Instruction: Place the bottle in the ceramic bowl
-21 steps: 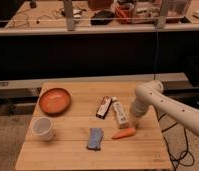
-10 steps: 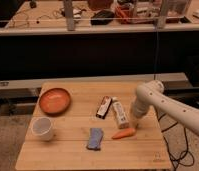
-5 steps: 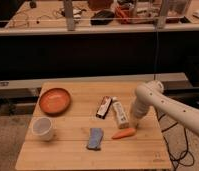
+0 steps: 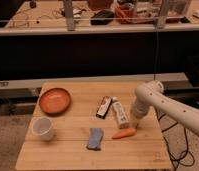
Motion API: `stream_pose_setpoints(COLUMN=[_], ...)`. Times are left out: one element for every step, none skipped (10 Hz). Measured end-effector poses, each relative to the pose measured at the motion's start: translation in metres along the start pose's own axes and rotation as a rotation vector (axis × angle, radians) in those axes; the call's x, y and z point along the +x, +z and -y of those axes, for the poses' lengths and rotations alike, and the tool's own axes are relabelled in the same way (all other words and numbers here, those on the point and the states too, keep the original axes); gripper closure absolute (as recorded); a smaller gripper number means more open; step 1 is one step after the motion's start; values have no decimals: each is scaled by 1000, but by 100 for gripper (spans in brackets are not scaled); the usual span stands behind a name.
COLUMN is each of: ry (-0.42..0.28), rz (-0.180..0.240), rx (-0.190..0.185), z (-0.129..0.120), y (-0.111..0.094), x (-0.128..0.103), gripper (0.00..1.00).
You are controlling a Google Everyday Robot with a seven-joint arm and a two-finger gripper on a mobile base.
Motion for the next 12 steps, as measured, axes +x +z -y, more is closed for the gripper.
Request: stream_pose_setpoints(ry=[-1,-2,-3,-3,-5,-5,-6,-7,-9,-11,-12,-13], rz=[-1,-1,-2,-3,-4,-5,-6,-7,-7,-8,-9,-10], rx=[-1,-2,-3,-4,-6,-7,-8,-9,-10,-11,-12,-12], z=[-1,-1,-1,-2,-2,-3,-3,-4,-5,-5,-7,-8], y=[0,-1,-1,-1,-1,-2,-2,-2,-2,-3,-3,-3], x=[0,0,0,0,0,0,0,0,-1,0,0,0], gripper=[85,85,85,85,85,85,85,85,85,83,80,79])
